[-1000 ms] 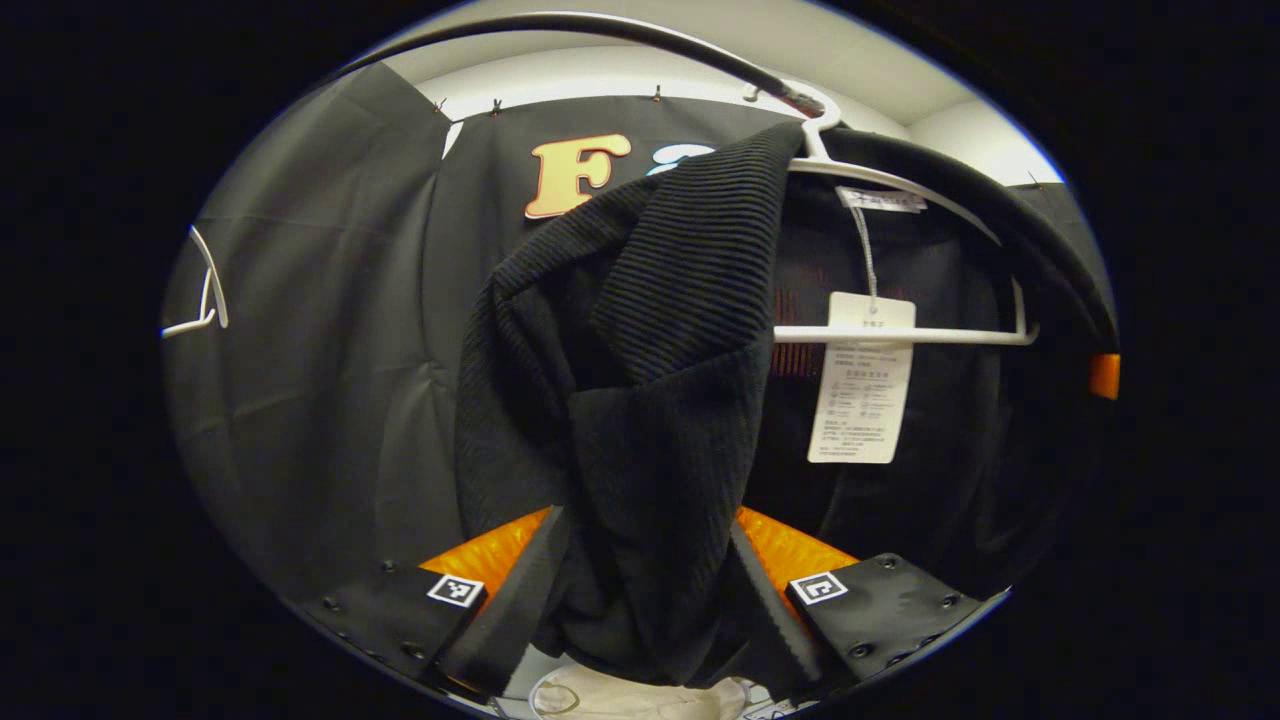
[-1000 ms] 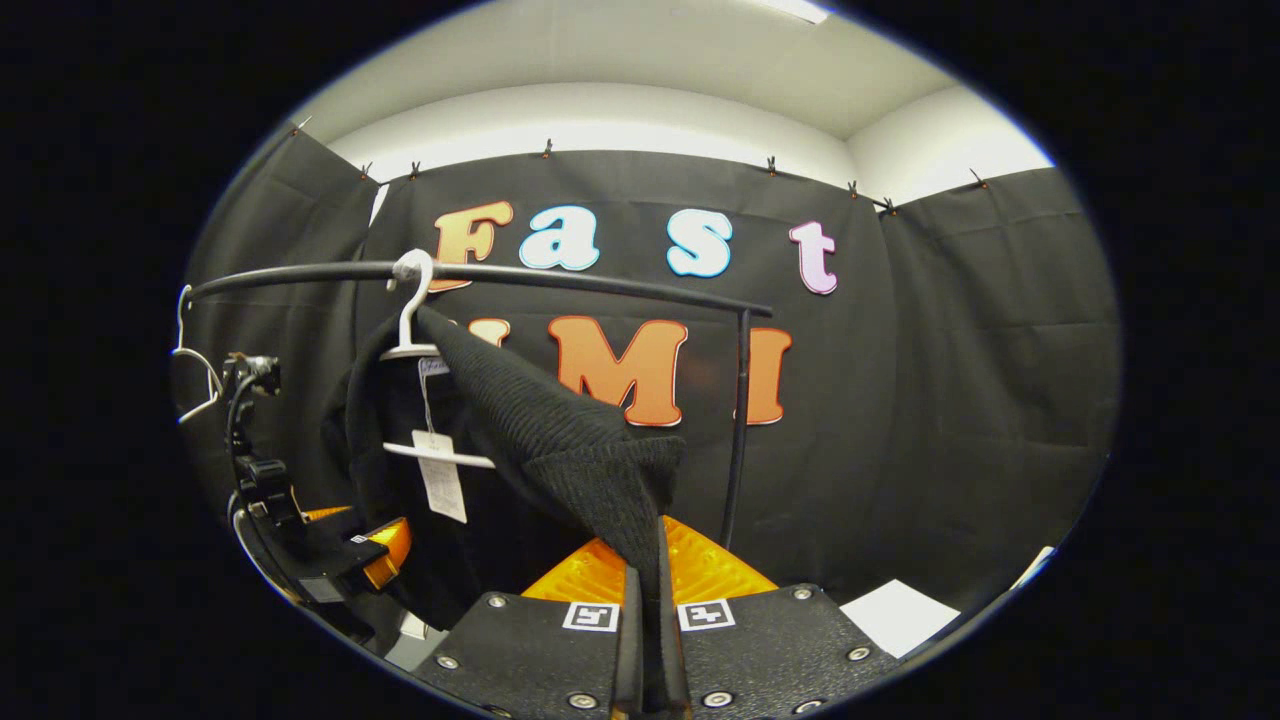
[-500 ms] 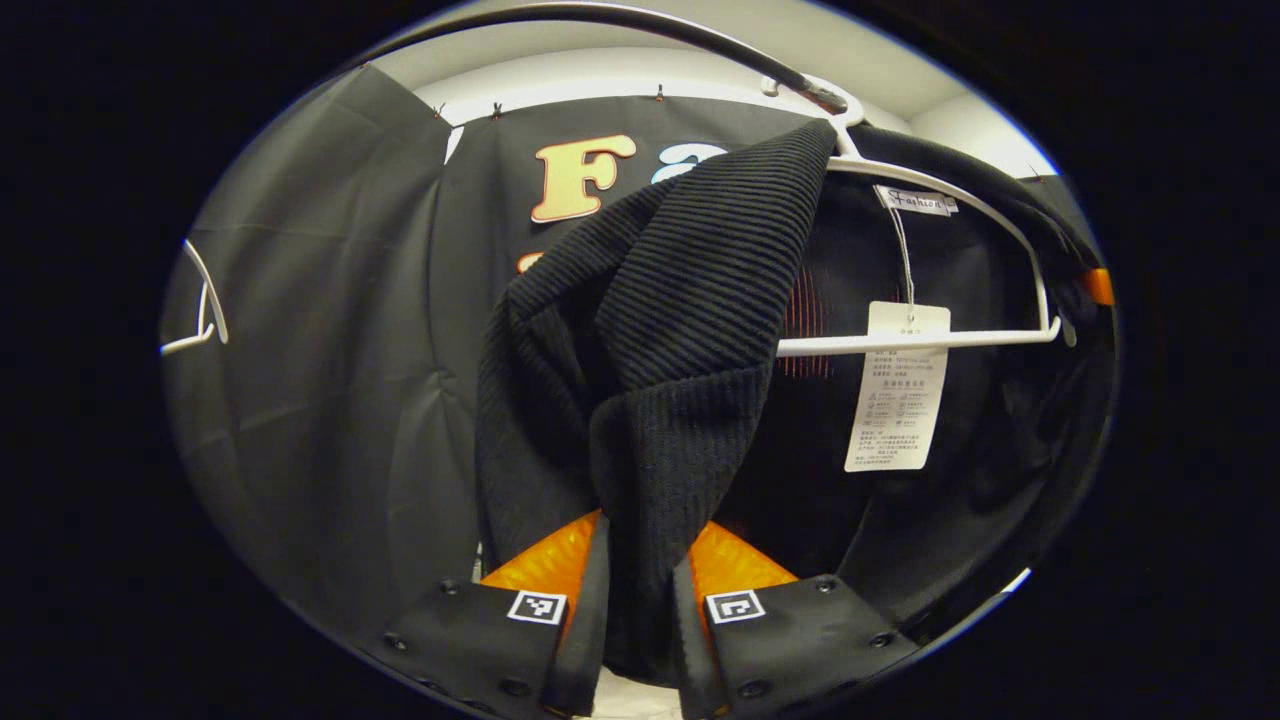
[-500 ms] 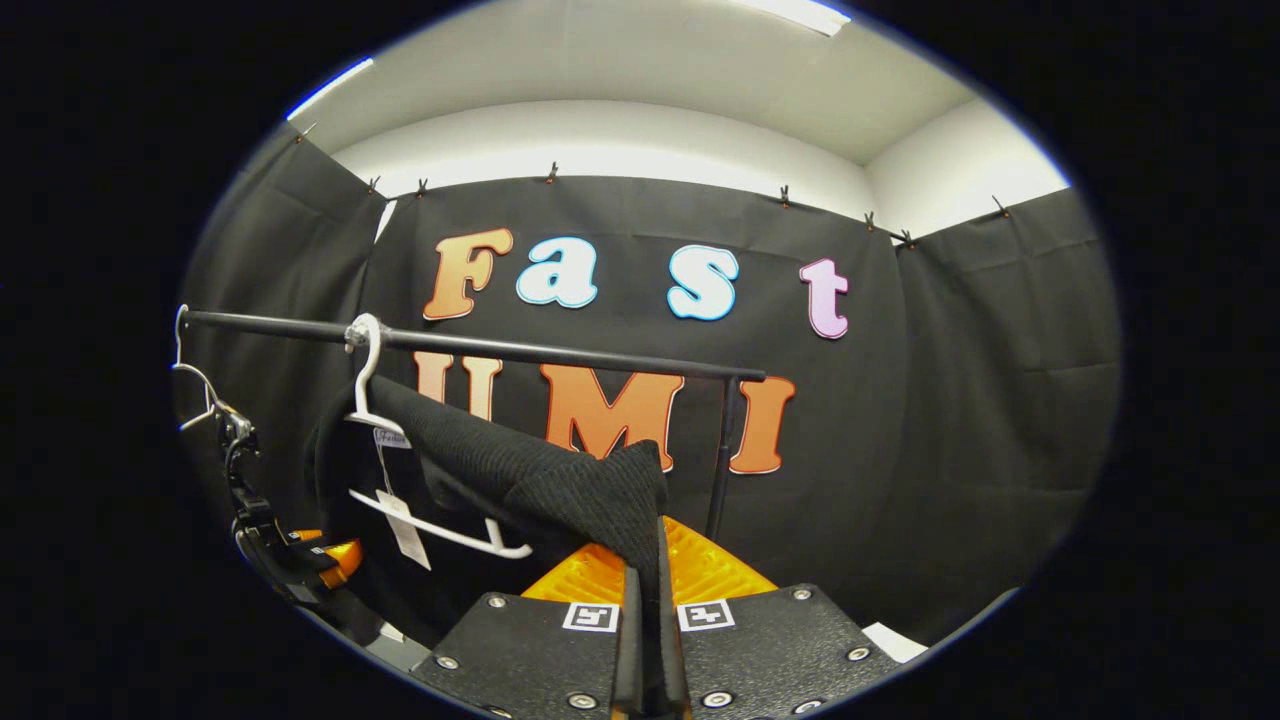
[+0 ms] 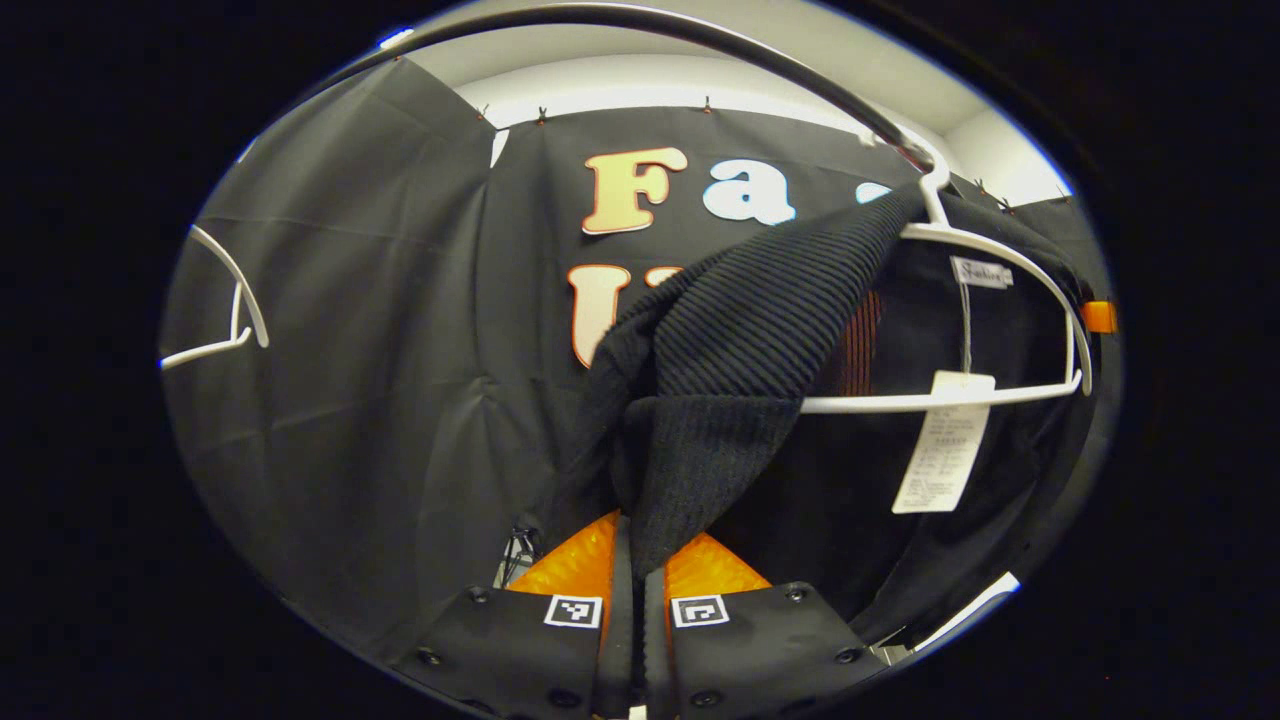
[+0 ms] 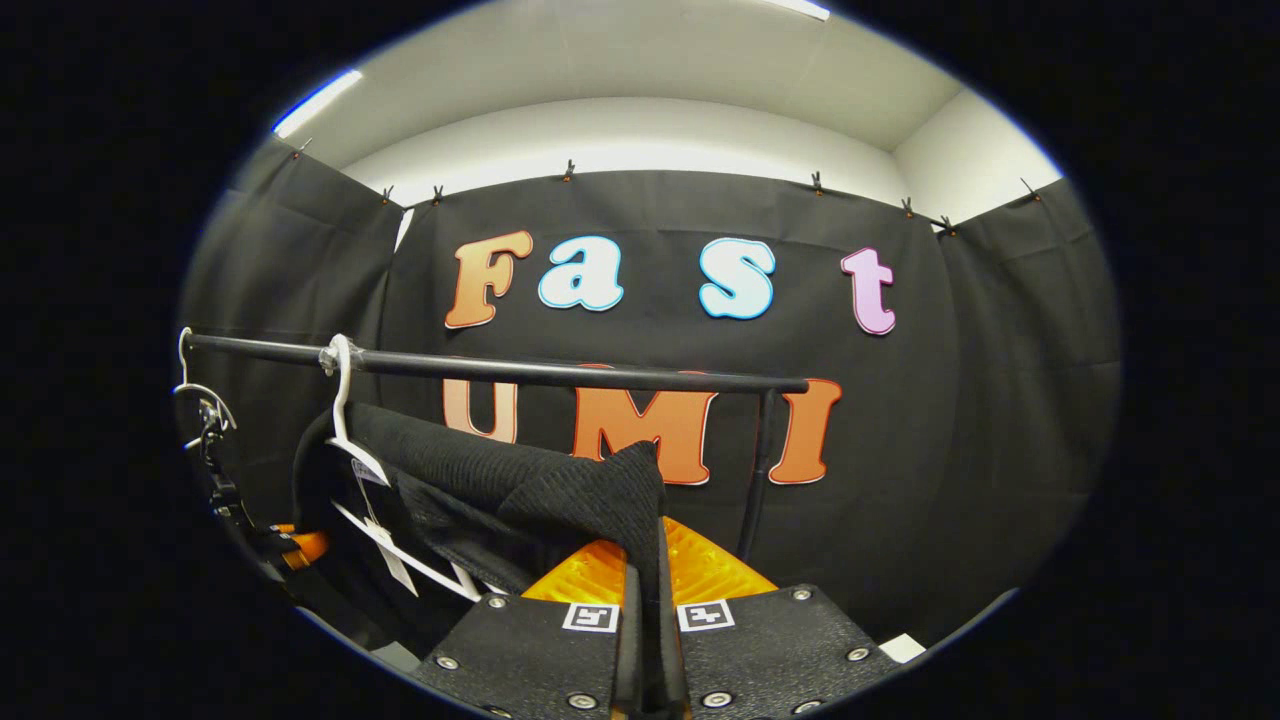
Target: Grasp the clothes on the hanger with both hands and then place them into the laundry hamper below.
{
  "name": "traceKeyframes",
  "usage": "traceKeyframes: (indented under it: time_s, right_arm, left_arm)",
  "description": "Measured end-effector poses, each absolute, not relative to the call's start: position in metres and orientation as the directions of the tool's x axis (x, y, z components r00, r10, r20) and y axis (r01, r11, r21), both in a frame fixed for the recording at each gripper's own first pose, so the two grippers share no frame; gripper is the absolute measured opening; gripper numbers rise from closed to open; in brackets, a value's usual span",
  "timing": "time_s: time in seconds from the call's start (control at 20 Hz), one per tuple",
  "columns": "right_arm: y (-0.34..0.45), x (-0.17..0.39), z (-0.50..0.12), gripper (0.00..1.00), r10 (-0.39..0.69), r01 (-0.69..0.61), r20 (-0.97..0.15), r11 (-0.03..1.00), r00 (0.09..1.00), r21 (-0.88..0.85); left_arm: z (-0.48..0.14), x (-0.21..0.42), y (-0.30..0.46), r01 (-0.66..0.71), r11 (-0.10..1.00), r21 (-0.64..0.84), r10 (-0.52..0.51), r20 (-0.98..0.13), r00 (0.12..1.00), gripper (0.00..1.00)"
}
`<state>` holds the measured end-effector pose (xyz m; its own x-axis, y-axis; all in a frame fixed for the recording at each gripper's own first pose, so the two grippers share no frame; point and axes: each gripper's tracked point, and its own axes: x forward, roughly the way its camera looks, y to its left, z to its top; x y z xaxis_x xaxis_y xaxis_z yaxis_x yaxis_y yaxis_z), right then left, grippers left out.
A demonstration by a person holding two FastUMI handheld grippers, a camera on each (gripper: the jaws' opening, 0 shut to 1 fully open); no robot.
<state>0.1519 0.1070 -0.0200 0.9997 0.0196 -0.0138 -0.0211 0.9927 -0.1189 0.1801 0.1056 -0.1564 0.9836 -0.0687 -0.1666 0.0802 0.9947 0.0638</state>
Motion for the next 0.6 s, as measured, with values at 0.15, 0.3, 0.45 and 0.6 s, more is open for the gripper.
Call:
traceKeyframes:
  time_s: [0.15, 0.3, 0.45, 0.6]
  right_arm:
    - [0.108, 0.174, -0.016, 0.07, 0.085, -0.088, -0.023, 0.989, 0.996, -0.123]
    - [0.119, 0.196, -0.02, 0.07, 0.177, -0.181, -0.05, 0.98, 0.983, -0.079]
    - [0.138, 0.213, -0.028, 0.07, 0.31, -0.312, -0.059, 0.949, 0.949, -0.032]
    - [0.142, 0.228, -0.029, 0.07, 0.416, -0.414, -0.043, 0.909, 0.908, 0.048]
  left_arm:
    - [-0.141, 0.18, 0.124, 0.033, 0.997, 0.069, -0.022, -0.154, 0.988, 0.12]
    - [-0.119, 0.176, 0.144, -0.026, 0.997, 0.072, 0.034, -0.125, 0.992, 0.12]
    - [-0.103, 0.182, 0.169, -0.086, 0.995, 0.059, 0.092, -0.093, 0.991, 0.14]
    - [-0.1, 0.185, 0.186, -0.095, 0.995, 0.033, 0.098, -0.081, 0.992, 0.12]
